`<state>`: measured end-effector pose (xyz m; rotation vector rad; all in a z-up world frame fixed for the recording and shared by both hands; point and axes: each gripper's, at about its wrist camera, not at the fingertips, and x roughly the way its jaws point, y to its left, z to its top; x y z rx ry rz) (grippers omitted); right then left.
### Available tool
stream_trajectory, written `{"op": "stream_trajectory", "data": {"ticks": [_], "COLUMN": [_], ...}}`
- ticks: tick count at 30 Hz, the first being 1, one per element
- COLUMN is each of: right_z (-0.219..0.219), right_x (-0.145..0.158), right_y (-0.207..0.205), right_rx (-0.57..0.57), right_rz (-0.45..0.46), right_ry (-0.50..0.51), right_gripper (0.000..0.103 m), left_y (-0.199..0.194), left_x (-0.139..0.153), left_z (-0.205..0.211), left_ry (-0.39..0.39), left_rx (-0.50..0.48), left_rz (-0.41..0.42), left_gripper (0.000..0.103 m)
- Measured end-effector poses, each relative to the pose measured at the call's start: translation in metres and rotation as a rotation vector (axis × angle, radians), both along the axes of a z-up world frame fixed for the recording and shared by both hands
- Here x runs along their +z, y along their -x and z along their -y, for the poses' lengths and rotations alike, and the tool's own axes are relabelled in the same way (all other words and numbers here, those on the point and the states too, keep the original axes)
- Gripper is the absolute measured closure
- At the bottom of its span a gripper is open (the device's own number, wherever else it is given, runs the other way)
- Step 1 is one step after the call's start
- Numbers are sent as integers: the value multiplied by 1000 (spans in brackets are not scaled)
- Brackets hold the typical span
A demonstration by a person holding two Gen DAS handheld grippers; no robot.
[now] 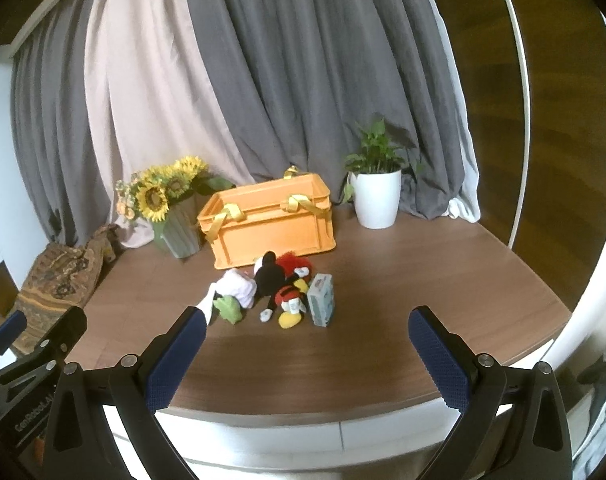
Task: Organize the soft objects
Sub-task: 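Grasp the white tissue with the left tool while the right tool grasps the tissue pack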
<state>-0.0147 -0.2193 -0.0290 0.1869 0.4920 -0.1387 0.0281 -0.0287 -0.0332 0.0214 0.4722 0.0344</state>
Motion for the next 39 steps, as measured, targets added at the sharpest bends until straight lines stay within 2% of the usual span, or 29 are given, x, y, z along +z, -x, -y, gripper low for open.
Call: {"op": "stream_trajectory", "data": {"ticks": [11,16,20,30,39], "right_z": [-2,-6,-8,-4,5], "right_x": [-36,-48,-67,-117,-150], "right_y": [-75,-119,-146,-184,-207], "right_rx": [-49,-99,-132,-199,-187], "right_rz": [-24,-53,-99,-236,-308], "right_ry": [16,21,6,-3,-9], "right_gripper": [1,4,6,13,17], "left_y": [-100,-143,-175,-207,-225], "left_x": [-38,-58,-85,-141,-169], "left_z": [1,-2,-3,5,15], "left_ry": [-5,-32,-47,-60,-92], "left_rx": [-73,-97,-136,-146,-115], "left_rz": [-7,-45,-123,-283,-320], "left_gripper": [9,12,16,21,24]}}
